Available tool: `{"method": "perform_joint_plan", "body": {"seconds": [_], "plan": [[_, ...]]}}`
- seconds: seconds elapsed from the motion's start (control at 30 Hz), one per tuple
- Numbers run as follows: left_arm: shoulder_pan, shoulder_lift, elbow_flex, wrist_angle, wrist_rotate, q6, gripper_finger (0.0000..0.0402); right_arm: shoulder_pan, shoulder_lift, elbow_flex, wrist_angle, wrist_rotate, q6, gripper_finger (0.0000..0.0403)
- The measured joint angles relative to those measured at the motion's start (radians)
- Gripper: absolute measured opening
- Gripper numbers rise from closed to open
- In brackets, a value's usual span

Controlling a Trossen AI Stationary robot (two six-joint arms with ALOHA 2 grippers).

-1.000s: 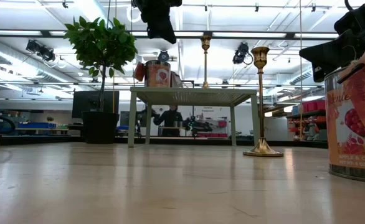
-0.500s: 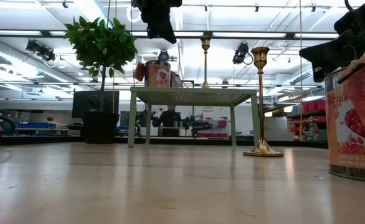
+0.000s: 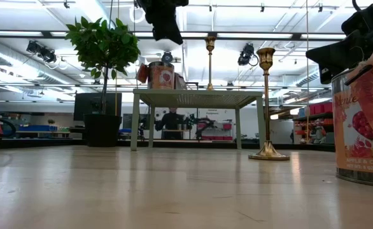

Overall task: Pick & Place candle stick holders
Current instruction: Put the top left gold candle holder on the shelf

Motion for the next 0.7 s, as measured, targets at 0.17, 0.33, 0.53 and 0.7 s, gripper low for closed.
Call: {"method": "perform_joint_plan", "body": {"seconds": [0.17,0.33,0.53,0.7], "plan": [[-0.015,-0.042,-0.115,0.075,0.000,-0.001,0.0001,0.000,0.000,0.000,0.000,0.000,0.000,0.0003],[-0.031,-0.114,-0.253,0.205,0.036,-0.039,0.0001,0.000,0.000,0.000,0.002,-0.004,0.000,0.0003],[-0.055,-0.228,-0.430,0.340,0.040,-0.080,0.0001,0.000,0.000,0.000,0.001,-0.008,0.000,0.0003],[-0.075,-0.319,-0.569,0.432,0.030,-0.098,0.0003,0.000,0.000,0.000,0.001,-0.007,0.000,0.0003]]}}
